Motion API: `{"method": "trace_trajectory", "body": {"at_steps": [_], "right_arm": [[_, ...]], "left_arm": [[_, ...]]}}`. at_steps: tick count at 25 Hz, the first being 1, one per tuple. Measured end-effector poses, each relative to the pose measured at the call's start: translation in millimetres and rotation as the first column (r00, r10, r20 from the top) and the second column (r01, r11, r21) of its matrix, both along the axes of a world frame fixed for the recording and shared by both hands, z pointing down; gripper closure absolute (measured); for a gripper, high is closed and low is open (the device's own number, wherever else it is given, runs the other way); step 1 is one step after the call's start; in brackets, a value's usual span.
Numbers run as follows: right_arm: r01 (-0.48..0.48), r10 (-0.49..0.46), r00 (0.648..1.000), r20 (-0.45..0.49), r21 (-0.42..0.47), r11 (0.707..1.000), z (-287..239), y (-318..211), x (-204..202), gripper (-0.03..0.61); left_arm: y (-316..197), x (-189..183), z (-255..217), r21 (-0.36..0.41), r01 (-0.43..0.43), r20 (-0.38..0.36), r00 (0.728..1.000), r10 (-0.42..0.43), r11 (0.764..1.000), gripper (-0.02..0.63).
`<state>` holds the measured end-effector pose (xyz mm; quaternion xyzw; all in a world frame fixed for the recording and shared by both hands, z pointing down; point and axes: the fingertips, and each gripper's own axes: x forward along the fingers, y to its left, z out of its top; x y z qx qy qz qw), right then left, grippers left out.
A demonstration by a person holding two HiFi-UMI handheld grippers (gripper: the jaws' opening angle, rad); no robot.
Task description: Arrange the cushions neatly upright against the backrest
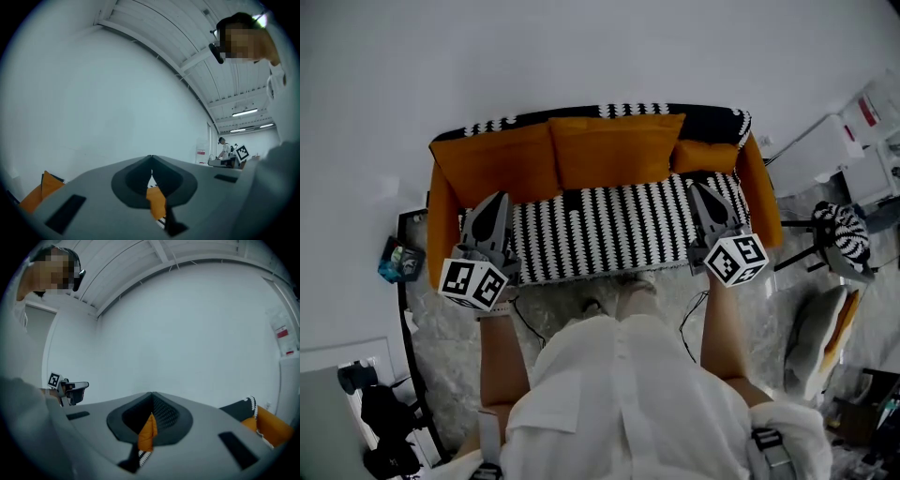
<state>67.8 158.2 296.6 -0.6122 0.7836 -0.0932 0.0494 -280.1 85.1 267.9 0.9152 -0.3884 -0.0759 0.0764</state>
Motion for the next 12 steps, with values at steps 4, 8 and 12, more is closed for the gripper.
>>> {"method": "trace_trajectory", "body": {"at_steps": [4,8,12], "right_arm": [[-0.002,0.002,1.0,0.005,-0.008,1.0,4.6,16.0,-5.0,0.572],[0.017,-0.017,1.0,-0.022,0.006,1.0,-5.6,15.3,-6.3,0.572],[0.033,-0.033,0.999,-0.031,-0.004,0.999,-5.0,24.4,-5.0,0.572]], "left_arm": [[21.0,3.1,-0.5,-0.007,-0.032,0.014,0.999,0.032,0.999,0.598],[28.0,6.5,-11.3,0.013,-0.044,0.009,0.999,0.044,0.999,0.598],[35.7,11.9,-14.5,0.016,-0.054,-0.005,0.999,0.054,0.998,0.598]]}}
